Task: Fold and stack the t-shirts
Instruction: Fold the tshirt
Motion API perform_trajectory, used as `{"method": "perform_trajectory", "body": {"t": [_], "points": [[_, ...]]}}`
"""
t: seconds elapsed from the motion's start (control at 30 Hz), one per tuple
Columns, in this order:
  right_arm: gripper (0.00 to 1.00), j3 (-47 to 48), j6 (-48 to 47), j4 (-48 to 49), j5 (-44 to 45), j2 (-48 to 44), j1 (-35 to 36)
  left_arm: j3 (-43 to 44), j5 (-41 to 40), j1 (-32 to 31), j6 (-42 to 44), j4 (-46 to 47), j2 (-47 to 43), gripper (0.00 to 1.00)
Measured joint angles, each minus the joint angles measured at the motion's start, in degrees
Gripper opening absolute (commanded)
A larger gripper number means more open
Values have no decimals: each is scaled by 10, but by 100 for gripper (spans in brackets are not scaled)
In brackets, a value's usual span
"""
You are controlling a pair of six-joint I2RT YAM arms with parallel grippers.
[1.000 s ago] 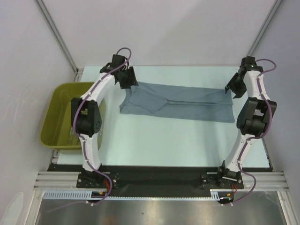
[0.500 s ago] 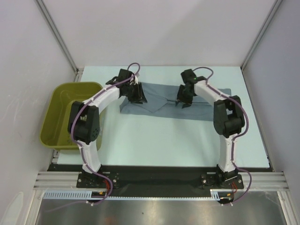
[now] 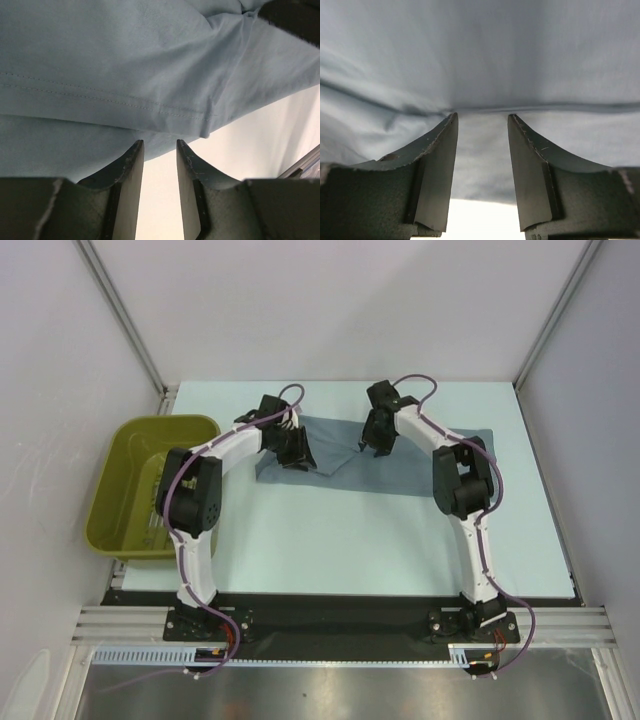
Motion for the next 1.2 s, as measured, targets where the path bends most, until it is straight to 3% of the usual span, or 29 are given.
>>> {"method": "perform_trajectory", "body": {"t": [0.13, 0.3, 0.37, 0.47, 0.57, 0.73, 0.87, 0.93, 1.07, 1.2], "points": [[50, 71, -11, -12, 12, 44, -5, -2, 0, 0, 3, 1, -1, 41], [52, 159, -43, -51, 24, 82, -21, -22, -7, -2, 18, -8, -27, 60], [52, 164, -57, -68, 29, 70, -37, -36, -10, -3, 23, -9, -52, 62], [53, 117, -86, -81, 29, 17, -84, -61, -11, -4, 23, 0, -93, 62], [51, 15, -126, -77, 3, -73, -168, -95, -5, -5, 18, 19, -127, 62], [48, -59, -172, -77, 15, -139, -292, -134, 3, -5, 2, 39, -145, 60], [49, -114, -196, -69, 27, -147, -288, -152, 9, -8, -17, 45, -147, 66], [50, -130, -202, -66, 28, -138, -274, -155, 9, -11, -24, 45, -151, 74], [50, -128, -210, -43, 28, -101, -258, -156, -1, -15, -38, 42, -173, 78], [51, -121, -210, -30, 37, -69, -261, -163, -10, -15, -54, 42, -208, 95]]}}
